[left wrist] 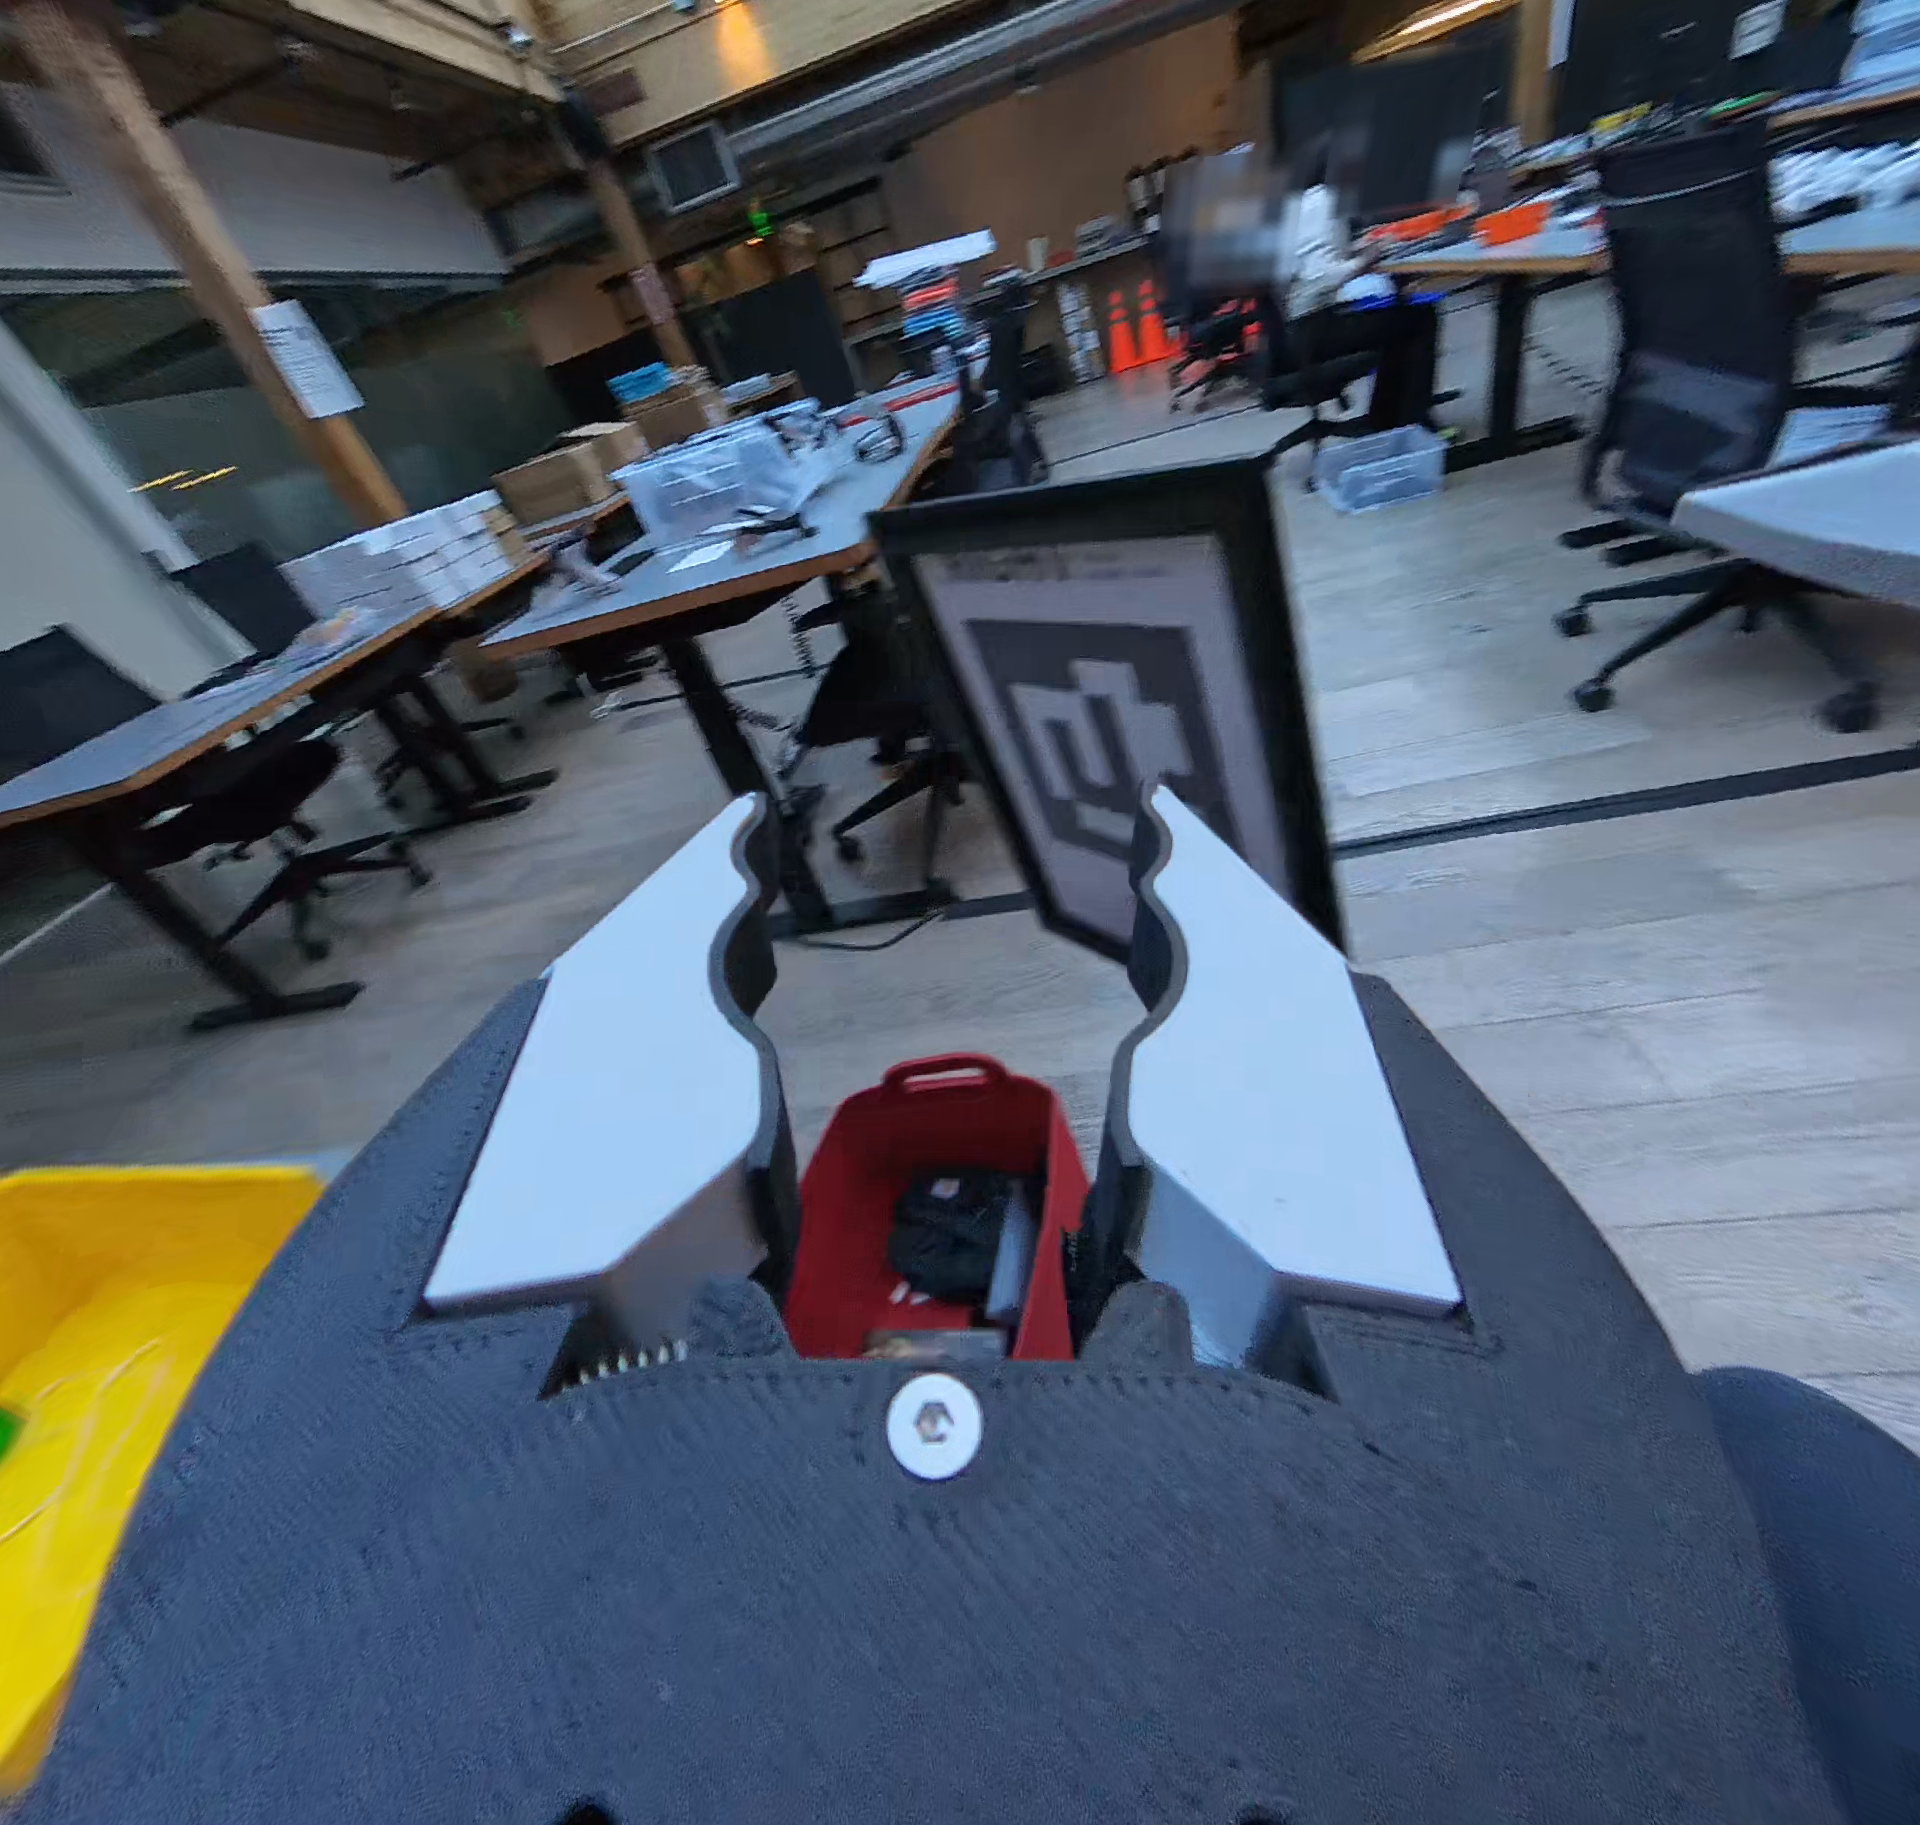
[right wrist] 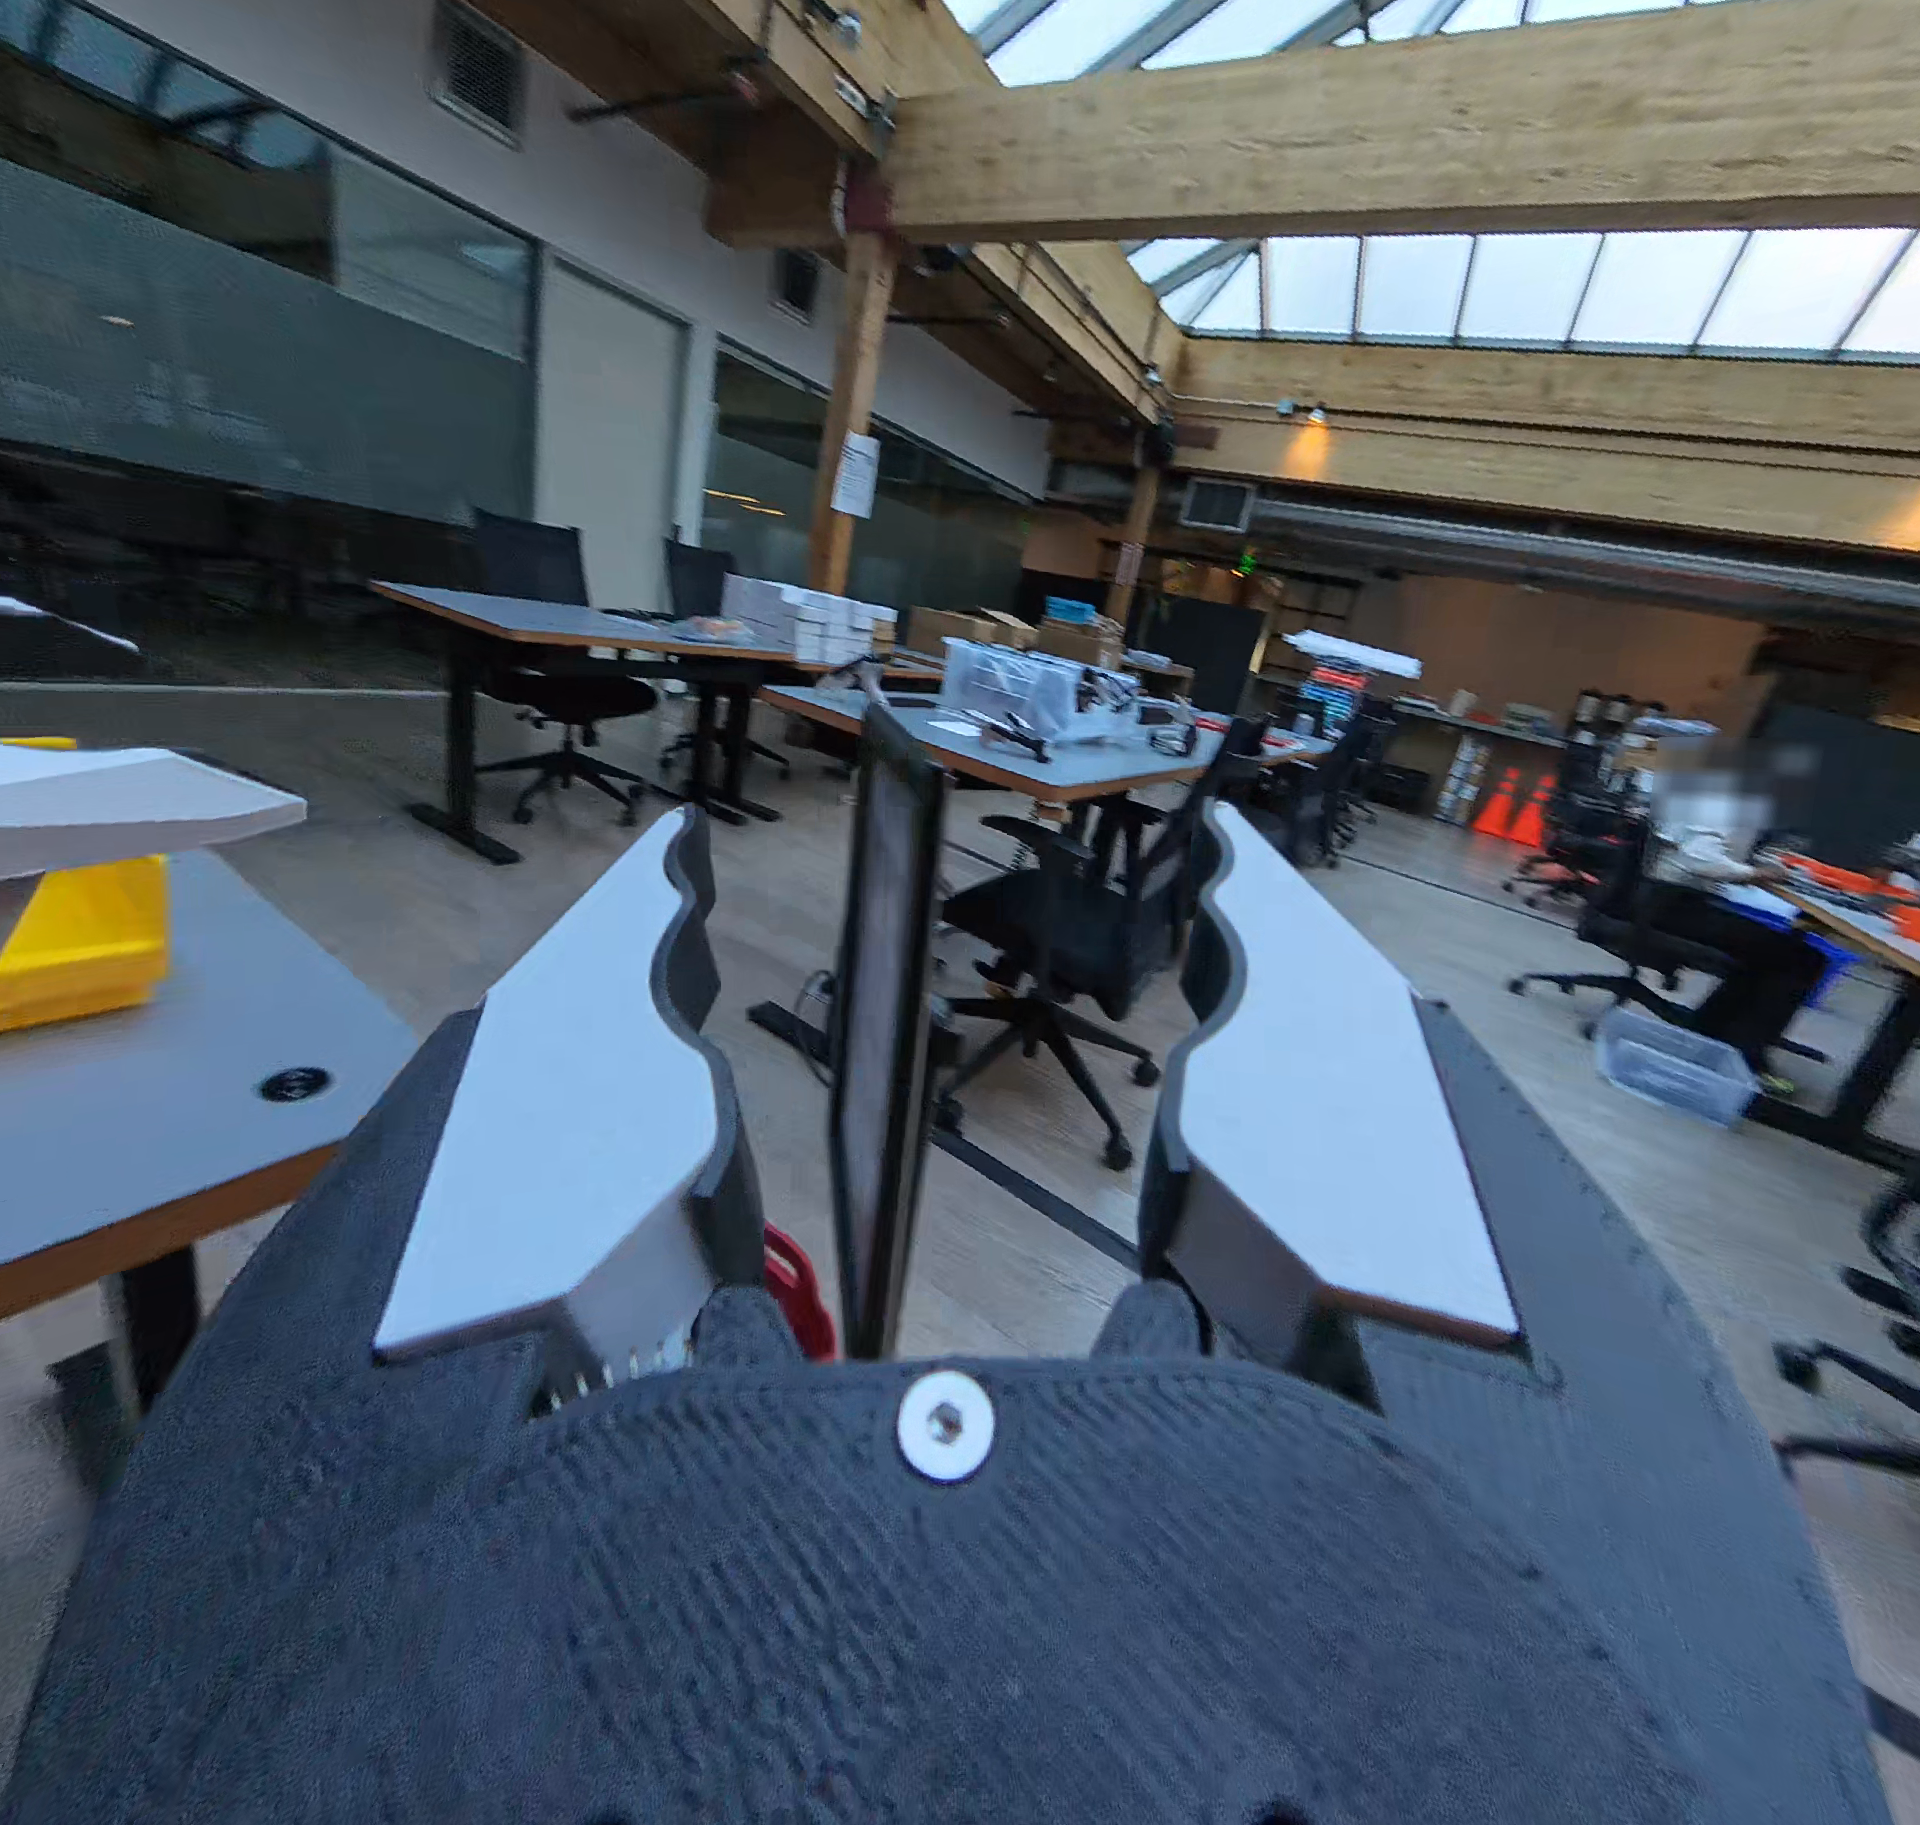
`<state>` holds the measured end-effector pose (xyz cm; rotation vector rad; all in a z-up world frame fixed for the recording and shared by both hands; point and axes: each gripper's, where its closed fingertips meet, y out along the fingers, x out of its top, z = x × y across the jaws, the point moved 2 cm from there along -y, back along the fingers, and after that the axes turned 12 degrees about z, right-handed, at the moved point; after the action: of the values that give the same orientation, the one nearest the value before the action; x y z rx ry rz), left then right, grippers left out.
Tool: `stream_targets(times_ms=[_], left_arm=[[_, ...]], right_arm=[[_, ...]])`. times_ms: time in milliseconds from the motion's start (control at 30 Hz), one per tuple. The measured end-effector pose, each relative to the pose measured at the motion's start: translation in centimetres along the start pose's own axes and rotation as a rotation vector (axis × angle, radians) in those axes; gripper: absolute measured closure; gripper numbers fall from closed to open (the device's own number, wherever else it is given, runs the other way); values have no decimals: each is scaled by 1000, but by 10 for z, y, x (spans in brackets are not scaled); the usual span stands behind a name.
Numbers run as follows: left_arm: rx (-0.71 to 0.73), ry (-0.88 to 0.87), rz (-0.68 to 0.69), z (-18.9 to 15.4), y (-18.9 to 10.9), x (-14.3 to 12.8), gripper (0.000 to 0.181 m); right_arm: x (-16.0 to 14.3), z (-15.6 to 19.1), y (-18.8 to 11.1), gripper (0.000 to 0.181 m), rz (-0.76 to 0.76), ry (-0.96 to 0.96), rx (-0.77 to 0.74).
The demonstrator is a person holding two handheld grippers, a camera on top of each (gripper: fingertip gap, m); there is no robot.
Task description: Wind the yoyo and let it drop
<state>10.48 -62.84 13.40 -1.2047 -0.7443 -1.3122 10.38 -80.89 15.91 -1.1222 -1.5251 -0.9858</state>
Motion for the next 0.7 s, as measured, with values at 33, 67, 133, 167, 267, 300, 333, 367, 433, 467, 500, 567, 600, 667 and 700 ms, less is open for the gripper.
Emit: stream_targets(times_ms=[33,67,133,167,267,300,333,367,433,467,500,567,600,667,700], left_arm=[[63,-15,18,25,-10,-9,114],[120,-34,30,48,-22,-16,114],[233,-65,57,90,-49,-32,114],[294,-72,76,110,-63,-41,114],[468,-84,136,161,-112,-65,114],[524,-94,155,177,-131,-74,114],[577,-106,173,192,-150,-83,114],[629,-122,191,207,-170,-92,114],[726,-157,227,233,-210,-113,115],[774,-172,248,245,-231,-124,114],[825,-182,274,258,-252,-137,114],[938,-198,347,284,-300,-168,114],[998,-211,392,297,-326,-188,114],[1112,-272,489,324,-380,-236,111],[1156,-319,539,337,-407,-264,109]], right_arm=[[8,22,10,91,-25,7,56],[16,44,19,91,-50,14,112],[28,89,34,92,-91,27,222],[33,110,40,92,-105,36,272],[42,174,52,93,-133,84,425],[44,195,55,93,-136,101,475],[44,217,58,93,-135,114,523],[44,238,60,93,-130,123,568],[41,279,67,93,-111,132,649],[38,299,71,94,-96,132,686],[33,319,77,94,-69,128,725],[17,358,92,95,4,114,802],[8,381,99,100,44,107,867],[-11,431,114,101,132,108,996],[-22,458,122,100,176,99,1057]])
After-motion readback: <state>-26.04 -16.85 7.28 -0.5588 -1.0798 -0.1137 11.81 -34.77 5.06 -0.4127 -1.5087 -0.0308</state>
